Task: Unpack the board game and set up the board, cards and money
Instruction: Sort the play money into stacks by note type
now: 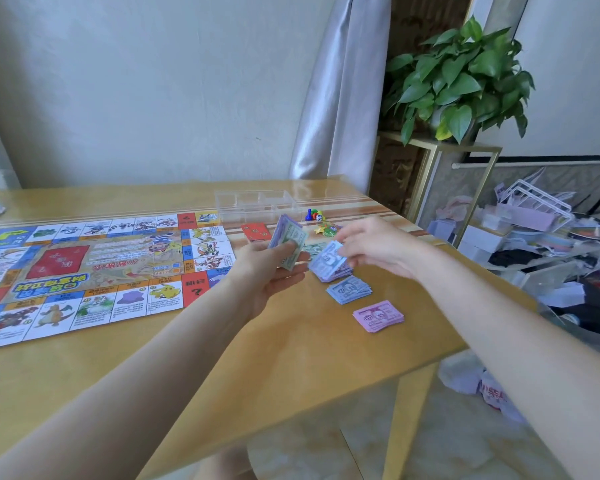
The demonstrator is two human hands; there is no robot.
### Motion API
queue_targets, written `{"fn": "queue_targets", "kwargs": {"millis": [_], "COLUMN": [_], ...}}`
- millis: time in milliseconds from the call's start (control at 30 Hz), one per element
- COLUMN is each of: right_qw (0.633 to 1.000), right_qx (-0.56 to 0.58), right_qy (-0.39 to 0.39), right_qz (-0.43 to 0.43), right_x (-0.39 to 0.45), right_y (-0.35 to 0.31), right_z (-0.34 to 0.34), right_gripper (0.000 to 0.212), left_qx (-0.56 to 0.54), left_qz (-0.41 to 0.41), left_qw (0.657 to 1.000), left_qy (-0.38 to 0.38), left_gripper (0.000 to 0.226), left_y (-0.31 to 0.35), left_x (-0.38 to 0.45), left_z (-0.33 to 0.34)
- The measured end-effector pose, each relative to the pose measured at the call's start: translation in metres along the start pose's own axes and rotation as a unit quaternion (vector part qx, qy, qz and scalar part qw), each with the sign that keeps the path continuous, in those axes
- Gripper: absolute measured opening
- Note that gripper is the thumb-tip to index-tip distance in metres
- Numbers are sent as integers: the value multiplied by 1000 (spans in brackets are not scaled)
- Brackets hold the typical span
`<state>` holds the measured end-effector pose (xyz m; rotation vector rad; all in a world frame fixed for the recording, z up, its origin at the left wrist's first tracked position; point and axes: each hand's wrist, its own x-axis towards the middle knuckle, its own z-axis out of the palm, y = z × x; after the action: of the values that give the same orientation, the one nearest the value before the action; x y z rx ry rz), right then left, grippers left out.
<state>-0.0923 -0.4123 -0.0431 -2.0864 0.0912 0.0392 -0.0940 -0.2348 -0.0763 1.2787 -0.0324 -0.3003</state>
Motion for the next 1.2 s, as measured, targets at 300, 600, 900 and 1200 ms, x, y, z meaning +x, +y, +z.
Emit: {"fn": "queue_targets", "kwargs": {"millis": [300,600,900,1200], "right_qw": [984,943,938,946], "right_qx": [-170,-327,-345,-322], "right_qy": [13,17,-5,22], "right_qz": [43,-55,-30,-35], "right_x": [0,0,0,1], "right_y": [40,41,43,47], "right_z": [-2,-6,-2,3], "right_gripper": [16,11,10,16], "left_qx": [65,57,58,47], "left_qz": [-85,-124,-140,-134], "left_qw": [994,991,988,989], "left_qy": [-13,-6,-2,32], "left_gripper": [19,11,7,19], "left_y": [-14,-18,-21,-22], "left_x": [0,6,10,17], "left_z": [17,26,32,35]}}
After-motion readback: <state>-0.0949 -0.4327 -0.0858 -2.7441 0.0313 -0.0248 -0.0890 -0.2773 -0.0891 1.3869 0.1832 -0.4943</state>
